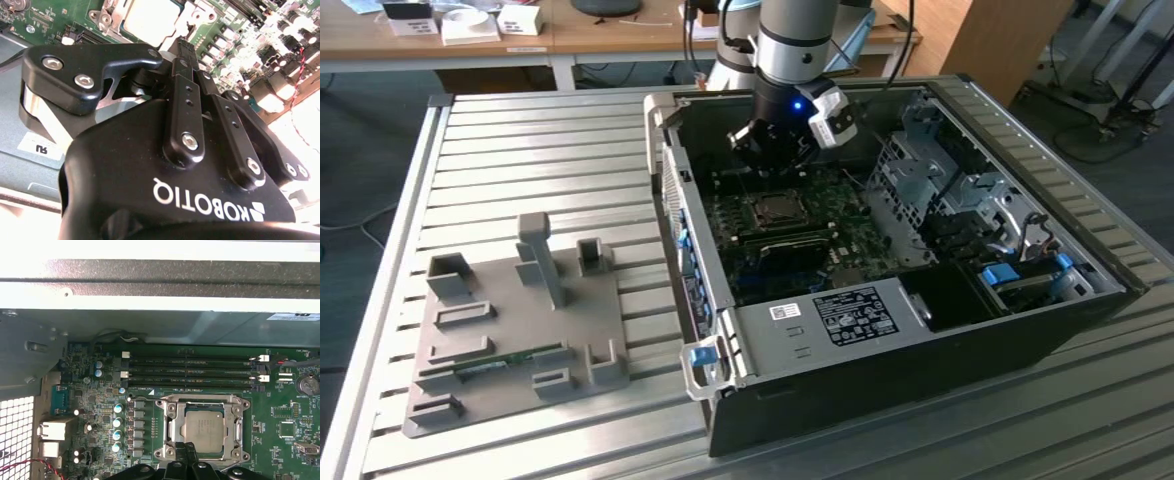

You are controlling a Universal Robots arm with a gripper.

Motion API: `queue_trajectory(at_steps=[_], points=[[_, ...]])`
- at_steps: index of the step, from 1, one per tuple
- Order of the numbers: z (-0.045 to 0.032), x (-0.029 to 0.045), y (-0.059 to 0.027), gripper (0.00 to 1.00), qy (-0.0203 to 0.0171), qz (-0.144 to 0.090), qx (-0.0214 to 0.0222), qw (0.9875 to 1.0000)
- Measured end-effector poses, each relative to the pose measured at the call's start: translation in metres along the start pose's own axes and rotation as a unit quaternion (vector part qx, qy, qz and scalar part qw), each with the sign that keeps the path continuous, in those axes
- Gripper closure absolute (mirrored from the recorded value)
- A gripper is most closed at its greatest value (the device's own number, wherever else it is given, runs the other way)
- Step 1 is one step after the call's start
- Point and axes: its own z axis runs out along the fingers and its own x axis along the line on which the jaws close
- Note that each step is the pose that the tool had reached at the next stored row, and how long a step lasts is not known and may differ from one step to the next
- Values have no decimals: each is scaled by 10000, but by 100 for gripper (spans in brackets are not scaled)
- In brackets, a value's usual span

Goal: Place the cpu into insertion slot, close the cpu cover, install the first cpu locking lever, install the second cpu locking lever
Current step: 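Install the first cpu locking lever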

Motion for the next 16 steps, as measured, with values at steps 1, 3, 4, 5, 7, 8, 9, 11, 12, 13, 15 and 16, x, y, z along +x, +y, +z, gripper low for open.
queue_trajectory(at_steps=[1,3,4,5,7,8,9,11,12,13,15,16], points=[[0,0,0,89,0,0,0,10000],[-2,0,0,89,1,0,1,10000],[-2,0,0,89,1,0,1,10000],[-2,1,0,89,1,0,1,10000],[-4,6,0,89,-2,1,2,10000],[-4,9,0,89,-5,0,2,10000],[-3,13,0,89,-9,-1,2,10000],[-4,21,0,89,-14,-1,2,10000],[-3,23,1,89,-16,-1,2,10000],[-4,26,0,89,-16,-1,2,10000],[-4,27,0,89,-16,-1,2,10000],[-4,28,0,89,-14,-1,2,10000]])
